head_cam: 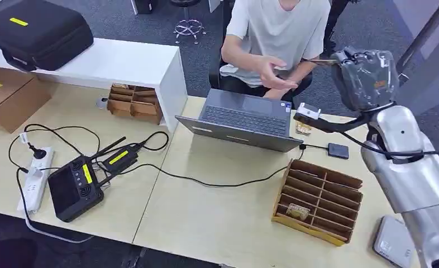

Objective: Pass the card to the sensor for recognition and then transmit it.

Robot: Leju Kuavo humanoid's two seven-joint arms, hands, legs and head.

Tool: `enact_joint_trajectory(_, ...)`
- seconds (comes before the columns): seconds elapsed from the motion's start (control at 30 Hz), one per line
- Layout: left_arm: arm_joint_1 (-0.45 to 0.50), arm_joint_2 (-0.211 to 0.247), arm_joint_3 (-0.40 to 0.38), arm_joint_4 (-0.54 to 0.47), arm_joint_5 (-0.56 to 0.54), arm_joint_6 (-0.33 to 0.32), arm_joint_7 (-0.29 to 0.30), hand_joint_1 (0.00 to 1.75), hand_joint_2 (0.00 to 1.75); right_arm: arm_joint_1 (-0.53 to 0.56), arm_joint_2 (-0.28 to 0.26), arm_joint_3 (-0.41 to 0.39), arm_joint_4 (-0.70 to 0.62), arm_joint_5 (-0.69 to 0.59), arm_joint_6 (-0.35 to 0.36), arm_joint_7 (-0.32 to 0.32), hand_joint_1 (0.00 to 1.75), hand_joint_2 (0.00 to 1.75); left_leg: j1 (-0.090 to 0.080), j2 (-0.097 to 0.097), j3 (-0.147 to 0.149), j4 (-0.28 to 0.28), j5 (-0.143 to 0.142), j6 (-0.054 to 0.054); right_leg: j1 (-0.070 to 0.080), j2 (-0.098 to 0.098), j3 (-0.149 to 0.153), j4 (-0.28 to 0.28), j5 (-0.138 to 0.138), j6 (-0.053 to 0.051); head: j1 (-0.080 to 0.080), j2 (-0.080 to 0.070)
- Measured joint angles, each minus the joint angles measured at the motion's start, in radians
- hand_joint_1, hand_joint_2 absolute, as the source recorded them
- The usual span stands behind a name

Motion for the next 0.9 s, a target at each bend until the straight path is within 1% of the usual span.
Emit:
enact_joint_trajectory(0.07,-0.006,-0.005,-0.008,0.0,-0.005,-0.006,0.007,0.0,1.75,-0.038,0.04,0.026,0.06,-0.002,0.01,0.025,1.75,1.75,0.0,-0.002,0.0,0.0,0.0,0.0,0.0,-0.002,0.0,0.0,0.0,0.0,0.0,0.0)
enact_joint_trajectory(0.13,-0.007,-0.01,-0.013,0.0,-0.008,-0.009,0.009,0.0,1.75,-0.071,0.069,0.038,0.114,-0.018,0.013,0.038,1.75,1.75,0.0,-0.002,-0.001,0.0,0.001,0.0,0.0,-0.002,0.0,0.0,0.0,0.0,0.0,0.0)
enact_joint_trajectory(0.3,-0.008,-0.013,-0.024,0.0,-0.01,-0.019,0.012,0.0,1.75,-0.114,0.103,0.064,0.207,-0.033,0.023,0.043,1.75,1.75,0.0,-0.002,-0.001,0.0,0.0,0.0,0.0,-0.002,0.0,-0.001,0.0,0.0,0.001,0.0)
enact_joint_trajectory(0.5,-0.008,-0.015,-0.024,0.0,-0.007,-0.027,0.015,0.0,1.75,-0.125,0.114,0.085,0.266,-0.037,0.022,0.044,1.75,1.75,0.0,-0.002,-0.001,0.0,0.0,0.0,0.0,-0.002,0.0,-0.001,0.0,0.0,0.0,0.0)
enact_joint_trajectory(0.9,-0.007,-0.016,-0.024,0.0,-0.007,-0.03,0.015,0.0,1.75,-0.128,0.118,0.108,0.311,-0.039,0.022,0.043,1.75,1.75,0.0,-0.005,-0.003,0.0,0.0,-0.001,0.0,-0.004,-0.002,-0.001,0.0,0.0,0.0,0.0)
